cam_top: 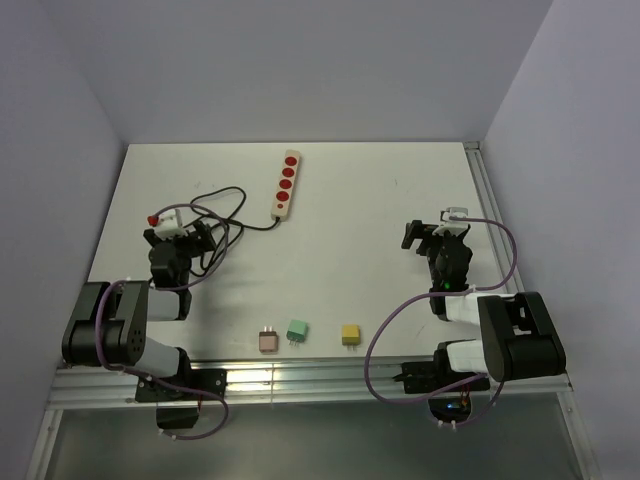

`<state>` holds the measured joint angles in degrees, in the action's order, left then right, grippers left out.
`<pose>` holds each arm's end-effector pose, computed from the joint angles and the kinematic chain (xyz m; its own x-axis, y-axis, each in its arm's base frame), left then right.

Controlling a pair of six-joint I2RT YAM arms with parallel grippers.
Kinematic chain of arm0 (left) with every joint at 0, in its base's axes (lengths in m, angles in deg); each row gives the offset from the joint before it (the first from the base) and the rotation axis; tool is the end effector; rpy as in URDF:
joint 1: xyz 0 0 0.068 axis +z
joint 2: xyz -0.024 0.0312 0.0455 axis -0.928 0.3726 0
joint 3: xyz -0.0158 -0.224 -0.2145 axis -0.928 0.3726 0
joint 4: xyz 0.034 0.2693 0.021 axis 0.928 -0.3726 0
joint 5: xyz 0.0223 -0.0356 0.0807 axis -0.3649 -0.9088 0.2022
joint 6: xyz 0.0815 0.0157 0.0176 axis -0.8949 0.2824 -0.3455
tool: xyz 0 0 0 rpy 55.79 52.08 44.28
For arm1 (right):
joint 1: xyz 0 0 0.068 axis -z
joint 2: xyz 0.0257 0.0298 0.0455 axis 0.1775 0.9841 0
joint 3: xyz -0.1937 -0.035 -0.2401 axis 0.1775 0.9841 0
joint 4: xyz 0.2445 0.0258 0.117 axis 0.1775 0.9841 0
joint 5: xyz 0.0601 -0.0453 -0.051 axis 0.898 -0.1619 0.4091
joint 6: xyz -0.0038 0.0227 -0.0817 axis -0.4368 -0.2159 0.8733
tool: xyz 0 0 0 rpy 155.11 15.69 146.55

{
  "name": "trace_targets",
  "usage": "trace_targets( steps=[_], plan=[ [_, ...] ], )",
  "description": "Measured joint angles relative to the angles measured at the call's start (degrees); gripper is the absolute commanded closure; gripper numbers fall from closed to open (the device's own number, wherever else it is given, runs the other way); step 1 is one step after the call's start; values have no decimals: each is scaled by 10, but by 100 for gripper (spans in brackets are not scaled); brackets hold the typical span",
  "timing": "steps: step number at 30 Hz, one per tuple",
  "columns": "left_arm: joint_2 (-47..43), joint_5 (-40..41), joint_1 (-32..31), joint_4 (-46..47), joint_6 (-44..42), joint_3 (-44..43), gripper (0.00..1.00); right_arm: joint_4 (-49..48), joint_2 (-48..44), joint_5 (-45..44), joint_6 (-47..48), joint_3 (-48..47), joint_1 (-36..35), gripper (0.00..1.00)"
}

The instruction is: Insert the plug

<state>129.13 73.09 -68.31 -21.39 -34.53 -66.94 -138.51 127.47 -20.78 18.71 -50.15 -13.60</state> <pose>0.2774 0.0039 0.1787 -0.0790 -0.1770 -0.9810 -0.0771 0.9822 -0.1711 0.2554 0.0099 0.1892 -0.0802 0.0766 -0.9938 0.0159 0.9970 0.0755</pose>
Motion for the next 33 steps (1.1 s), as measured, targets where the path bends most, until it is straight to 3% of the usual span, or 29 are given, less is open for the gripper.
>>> trace_targets(
  steps=[9, 14, 17, 20, 23, 26, 33],
  plan=[
    [-150, 78, -1, -158, 35, -63, 1, -1, 0, 0, 1, 0, 0, 0],
    [-189, 192, -4, -360, 176, -177, 1, 8, -10, -40, -2, -1, -5, 0],
    [-184, 213, -5, -473, 254, -251, 1, 21, -43, -70, -3, -1, -13, 0],
    [-184, 215, -8, -560, 317, -289, 1, 97, -94, -116, -28, -23, -31, 0],
    [-184, 175, -8, -608, 340, -301, 1, 246, -125, -141, -76, -110, -38, 0],
    [-184, 91, -8, -599, 337, -298, 1, 356, -131, -132, -130, -198, -38, 0],
    [-158, -72, -12, -506, 351, -271, 0, 487, -141, 40, -204, -220, -38, 0]
  ],
)
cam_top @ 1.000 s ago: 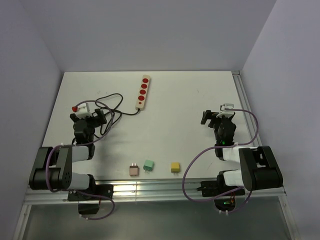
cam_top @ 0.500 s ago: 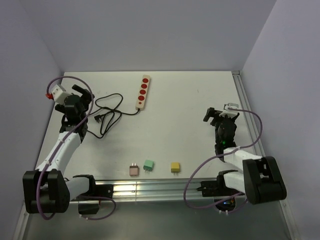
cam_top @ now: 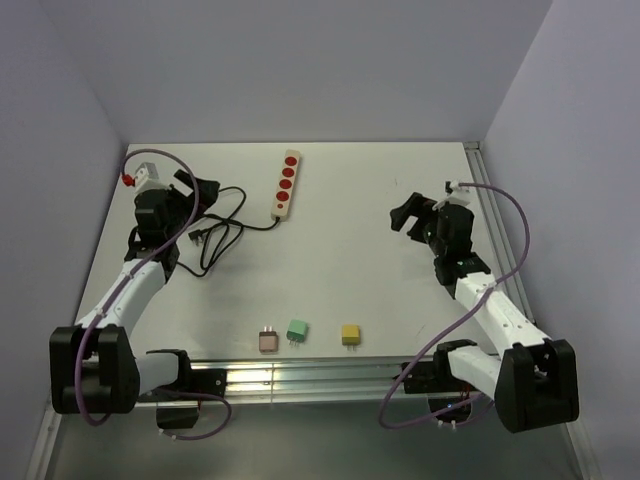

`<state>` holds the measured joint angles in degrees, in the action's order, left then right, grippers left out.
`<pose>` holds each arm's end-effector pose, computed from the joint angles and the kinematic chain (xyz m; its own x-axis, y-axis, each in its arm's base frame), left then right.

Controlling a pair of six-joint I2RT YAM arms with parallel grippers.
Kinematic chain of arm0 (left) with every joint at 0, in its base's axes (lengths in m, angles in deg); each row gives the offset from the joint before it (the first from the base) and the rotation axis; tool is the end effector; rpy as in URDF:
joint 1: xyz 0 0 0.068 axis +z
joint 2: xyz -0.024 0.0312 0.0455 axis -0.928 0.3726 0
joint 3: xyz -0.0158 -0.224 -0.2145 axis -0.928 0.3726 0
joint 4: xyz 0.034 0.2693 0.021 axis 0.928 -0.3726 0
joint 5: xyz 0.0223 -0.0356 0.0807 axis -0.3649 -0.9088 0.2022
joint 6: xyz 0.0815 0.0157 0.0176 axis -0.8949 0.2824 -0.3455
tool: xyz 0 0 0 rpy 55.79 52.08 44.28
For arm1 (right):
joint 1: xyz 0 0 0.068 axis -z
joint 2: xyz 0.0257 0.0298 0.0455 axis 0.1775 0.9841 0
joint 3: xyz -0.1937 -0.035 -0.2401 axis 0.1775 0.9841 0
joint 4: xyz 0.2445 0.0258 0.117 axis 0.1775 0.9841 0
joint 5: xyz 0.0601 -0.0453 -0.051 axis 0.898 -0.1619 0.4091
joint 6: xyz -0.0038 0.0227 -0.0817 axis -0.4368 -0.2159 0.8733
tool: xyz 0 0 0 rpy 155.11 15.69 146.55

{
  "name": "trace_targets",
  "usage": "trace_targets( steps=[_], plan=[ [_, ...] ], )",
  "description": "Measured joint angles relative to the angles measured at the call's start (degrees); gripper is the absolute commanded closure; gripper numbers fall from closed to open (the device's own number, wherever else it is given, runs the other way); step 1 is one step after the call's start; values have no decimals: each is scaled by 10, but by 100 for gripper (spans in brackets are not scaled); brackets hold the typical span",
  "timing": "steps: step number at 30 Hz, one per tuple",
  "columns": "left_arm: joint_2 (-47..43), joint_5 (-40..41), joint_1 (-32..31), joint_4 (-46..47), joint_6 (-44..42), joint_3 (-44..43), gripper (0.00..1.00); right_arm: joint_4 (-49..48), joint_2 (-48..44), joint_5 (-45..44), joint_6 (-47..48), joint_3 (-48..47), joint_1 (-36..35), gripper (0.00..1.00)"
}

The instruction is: Insert the plug

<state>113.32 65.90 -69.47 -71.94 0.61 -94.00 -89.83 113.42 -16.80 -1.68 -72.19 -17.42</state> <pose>0.3069 -0.0118 0.2945 -0.2154 -0.7056 -0.6751 -0.1016 0.7038 -0.7031 0.2674 0.0338 0.2664 -0.3201 0.3864 -0.8650 0.0103 0.9144 0.4047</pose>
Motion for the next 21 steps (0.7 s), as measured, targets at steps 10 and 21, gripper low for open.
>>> trace_targets(
  steps=[10, 21],
  plan=[
    [-11, 0, -95, 21, 0, 10, 0, 224, -73, 36, -64, -5, -197, 0],
    [-53, 77, -197, -8, -50, 18, 0, 410, -54, -66, -171, -32, -452, 14]
  ],
)
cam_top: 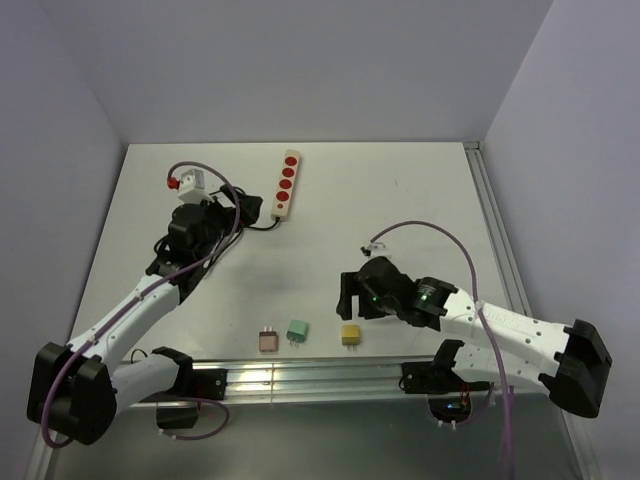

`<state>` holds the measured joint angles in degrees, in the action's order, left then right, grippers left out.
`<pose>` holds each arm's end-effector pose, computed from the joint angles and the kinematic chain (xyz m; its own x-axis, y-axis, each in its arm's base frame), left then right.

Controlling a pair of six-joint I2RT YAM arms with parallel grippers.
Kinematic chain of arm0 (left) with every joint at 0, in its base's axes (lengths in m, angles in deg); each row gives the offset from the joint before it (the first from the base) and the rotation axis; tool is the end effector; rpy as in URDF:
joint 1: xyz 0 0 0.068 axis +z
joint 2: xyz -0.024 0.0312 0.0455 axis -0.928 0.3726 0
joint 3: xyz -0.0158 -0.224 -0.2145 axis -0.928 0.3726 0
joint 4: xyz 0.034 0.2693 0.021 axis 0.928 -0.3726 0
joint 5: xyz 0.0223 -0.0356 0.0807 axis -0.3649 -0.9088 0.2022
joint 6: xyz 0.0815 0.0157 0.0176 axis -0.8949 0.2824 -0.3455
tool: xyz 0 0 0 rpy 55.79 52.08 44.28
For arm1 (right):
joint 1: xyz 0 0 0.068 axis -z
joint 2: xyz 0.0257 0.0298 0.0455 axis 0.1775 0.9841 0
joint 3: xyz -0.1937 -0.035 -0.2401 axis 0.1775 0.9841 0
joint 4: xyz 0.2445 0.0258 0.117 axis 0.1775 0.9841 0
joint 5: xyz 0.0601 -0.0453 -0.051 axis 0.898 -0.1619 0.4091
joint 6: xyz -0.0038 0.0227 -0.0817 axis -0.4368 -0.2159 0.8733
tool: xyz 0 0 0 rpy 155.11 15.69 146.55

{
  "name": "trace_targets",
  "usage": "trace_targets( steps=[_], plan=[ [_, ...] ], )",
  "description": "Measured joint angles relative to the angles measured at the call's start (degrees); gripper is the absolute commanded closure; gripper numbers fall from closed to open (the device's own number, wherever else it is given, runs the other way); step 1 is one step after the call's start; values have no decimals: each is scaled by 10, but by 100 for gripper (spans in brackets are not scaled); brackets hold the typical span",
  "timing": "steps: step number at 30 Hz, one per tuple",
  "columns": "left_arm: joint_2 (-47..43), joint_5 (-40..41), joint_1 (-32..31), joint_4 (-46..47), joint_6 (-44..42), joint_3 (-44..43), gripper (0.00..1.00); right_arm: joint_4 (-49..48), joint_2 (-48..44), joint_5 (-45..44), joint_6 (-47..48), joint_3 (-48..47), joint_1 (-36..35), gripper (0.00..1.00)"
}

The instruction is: Insert the plug

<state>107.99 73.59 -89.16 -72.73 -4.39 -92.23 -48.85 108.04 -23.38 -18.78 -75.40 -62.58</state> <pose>0.2694 -0.0977 0.3059 -0.3132 -0.5717 -0.7583 0.1142 0.7701 -0.6277 0.1329 0.1584 0.2215 -0.8429 -0.0010 -0.5381 -0.2376 0.8980 0.3704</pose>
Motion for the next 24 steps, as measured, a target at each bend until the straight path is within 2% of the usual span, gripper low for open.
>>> trace_targets(
  steps=[4, 10, 18, 24],
  plan=[
    [-47, 11, -16, 4, -2, 33, 5, 23, 61, -32, -52, -15, -72, 13],
    [-71, 10, -18, 5, 9, 70, 10, 40, 147, -63, -106, -17, -137, 14],
    [-81, -6, -24, 6, 14, 80, 15, 37, 163, -81, -136, -17, -150, 26],
    [-81, -17, -28, 5, 13, 82, 16, 28, 181, -80, -139, -17, -150, 30]
  ],
)
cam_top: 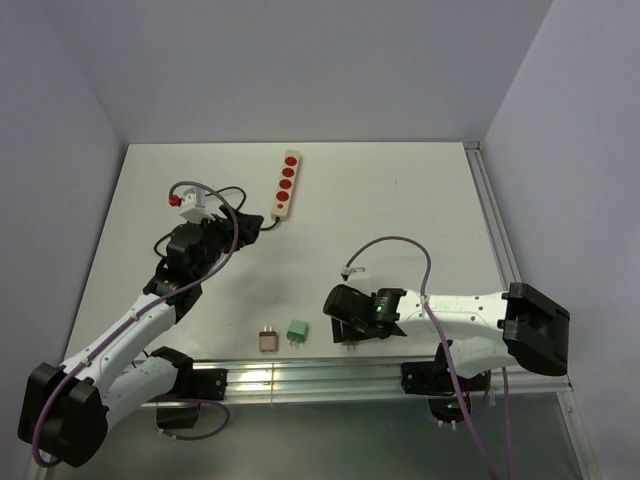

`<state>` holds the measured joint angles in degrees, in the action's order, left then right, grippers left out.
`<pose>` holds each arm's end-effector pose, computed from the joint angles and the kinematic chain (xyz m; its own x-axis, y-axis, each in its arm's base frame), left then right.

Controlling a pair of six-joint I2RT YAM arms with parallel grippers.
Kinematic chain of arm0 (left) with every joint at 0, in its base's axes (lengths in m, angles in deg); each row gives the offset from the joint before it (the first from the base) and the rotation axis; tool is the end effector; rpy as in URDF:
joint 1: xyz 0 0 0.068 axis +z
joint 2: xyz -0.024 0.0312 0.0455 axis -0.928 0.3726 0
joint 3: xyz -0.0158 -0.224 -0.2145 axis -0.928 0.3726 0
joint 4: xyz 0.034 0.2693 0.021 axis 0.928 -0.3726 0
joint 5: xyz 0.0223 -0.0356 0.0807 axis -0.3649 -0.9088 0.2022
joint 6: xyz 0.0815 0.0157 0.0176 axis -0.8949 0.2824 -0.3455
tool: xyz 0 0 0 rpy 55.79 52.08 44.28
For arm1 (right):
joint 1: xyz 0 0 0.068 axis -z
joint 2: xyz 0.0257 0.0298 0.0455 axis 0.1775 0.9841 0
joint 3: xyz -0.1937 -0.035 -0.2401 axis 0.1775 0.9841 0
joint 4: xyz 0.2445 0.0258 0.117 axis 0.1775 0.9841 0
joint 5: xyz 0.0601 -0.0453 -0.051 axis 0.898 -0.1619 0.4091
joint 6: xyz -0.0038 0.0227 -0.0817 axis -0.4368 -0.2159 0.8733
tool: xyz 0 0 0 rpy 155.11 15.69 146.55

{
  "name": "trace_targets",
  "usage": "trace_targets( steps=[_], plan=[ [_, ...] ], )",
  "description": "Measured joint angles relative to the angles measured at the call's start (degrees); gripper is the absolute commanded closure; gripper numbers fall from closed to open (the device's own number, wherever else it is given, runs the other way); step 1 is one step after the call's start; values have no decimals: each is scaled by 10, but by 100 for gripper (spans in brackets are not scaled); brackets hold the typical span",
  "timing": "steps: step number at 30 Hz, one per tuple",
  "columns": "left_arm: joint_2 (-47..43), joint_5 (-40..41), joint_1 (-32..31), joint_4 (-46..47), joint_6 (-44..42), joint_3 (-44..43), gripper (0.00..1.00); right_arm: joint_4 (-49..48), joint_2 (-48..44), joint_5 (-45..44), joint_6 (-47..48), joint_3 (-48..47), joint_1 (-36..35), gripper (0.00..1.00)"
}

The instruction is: Insert the plug

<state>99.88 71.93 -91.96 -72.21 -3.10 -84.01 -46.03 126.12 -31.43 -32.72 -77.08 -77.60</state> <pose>0.2301 -0.0980 0.2842 -0.3570 -0.5683 -0.7413 0.1682 0.7416 -0.6495 0.1060 0.2055 0.1660 -0.9127 -0.1018 -0.3958 -0.1811 0.9689 0.1684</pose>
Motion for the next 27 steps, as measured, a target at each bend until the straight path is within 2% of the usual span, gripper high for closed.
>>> trace_targets(
  steps=[3, 6, 7, 10, 13, 19, 27],
  plan=[
    [7, 1, 0, -3, -2, -3, 17, -5, 9, 0, 0, 0, 0, 35],
    [49, 2, 0, -31, -10, -37, 13, -10, 10, 0, 0, 0, 0, 32],
    [78, 5, -1, -41, -16, -60, 12, -12, 10, 0, 0, 0, 0, 27],
    [166, 25, -4, -77, -32, -140, 9, -18, 9, -1, 2, 0, 0, 19],
    [252, 60, -14, -108, -52, -222, 9, -20, -2, -6, 5, 0, 0, 15],
    [427, 154, -54, -170, -108, -384, 9, -19, -25, -15, 9, 0, 0, 13],
    [583, 184, -62, -213, -154, -482, 8, -16, -81, -18, 13, 27, 0, 12]
  ],
)
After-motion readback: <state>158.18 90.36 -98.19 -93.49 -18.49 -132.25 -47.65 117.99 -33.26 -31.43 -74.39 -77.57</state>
